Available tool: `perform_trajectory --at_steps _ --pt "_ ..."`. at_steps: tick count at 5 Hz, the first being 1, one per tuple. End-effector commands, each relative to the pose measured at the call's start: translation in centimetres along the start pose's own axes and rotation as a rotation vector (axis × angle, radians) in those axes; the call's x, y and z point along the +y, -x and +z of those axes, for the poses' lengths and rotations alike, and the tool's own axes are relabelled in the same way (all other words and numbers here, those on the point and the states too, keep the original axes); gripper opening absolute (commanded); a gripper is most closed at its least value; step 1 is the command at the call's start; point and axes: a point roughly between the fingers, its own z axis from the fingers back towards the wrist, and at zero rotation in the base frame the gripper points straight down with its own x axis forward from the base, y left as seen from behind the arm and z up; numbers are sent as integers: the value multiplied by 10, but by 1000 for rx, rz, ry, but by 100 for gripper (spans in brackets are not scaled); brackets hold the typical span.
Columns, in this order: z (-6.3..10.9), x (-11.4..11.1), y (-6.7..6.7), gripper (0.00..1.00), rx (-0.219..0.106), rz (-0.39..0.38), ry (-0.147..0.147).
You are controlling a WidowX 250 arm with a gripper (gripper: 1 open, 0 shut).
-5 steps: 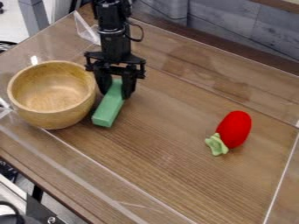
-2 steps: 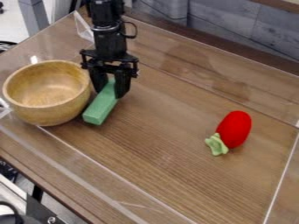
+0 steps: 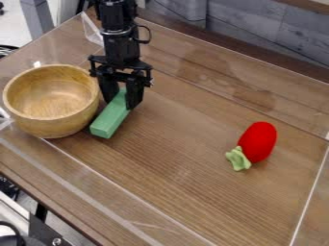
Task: Put the green stick in the brown bowl
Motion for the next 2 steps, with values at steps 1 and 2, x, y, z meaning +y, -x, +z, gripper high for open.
perform_trajectory --at_steps 1,2 --pt "39 1 7 0 -69 83 -1" --pt "39 -2 12 0 -74 116 4"
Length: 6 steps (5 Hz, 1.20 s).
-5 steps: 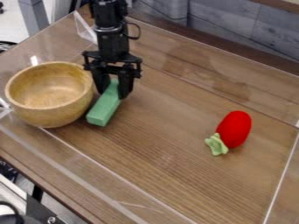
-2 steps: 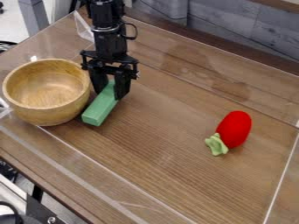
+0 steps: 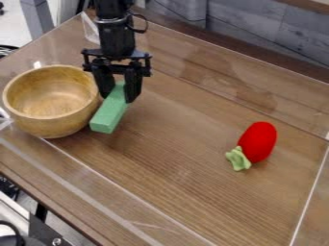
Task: Put the green stick in the brown bowl
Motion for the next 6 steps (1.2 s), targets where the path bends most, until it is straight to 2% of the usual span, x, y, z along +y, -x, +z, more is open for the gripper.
perform_trajectory --at_steps 1,3,6 --pt "17 -4 3 0 -71 34 -6" --pt "20 12 1 0 -46 -151 -50" --pt "-5 7 -5 0 -42 -125 -49"
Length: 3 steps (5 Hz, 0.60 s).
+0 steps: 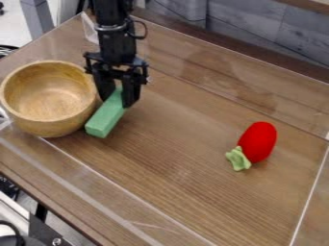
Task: Put the green stick in the brown bowl
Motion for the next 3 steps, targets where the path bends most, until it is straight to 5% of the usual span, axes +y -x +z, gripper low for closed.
perform_trajectory --at_steps 1,3 --pt "12 14 -1 0 -26 -10 -21" --pt "7 21 3 0 -19 -18 -20"
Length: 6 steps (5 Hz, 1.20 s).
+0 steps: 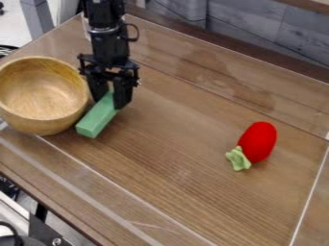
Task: Put the green stick in the brown bowl
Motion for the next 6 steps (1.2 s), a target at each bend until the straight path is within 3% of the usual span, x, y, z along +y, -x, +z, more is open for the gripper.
perform_trajectory --at_steps 1,2,4,6 --pt "4 5 4 0 -31 30 -13" --pt "21 4 10 0 -30 -18 -11" --pt "51 15 13 0 -60 25 21" --pt "72 49 17 0 -100 98 47"
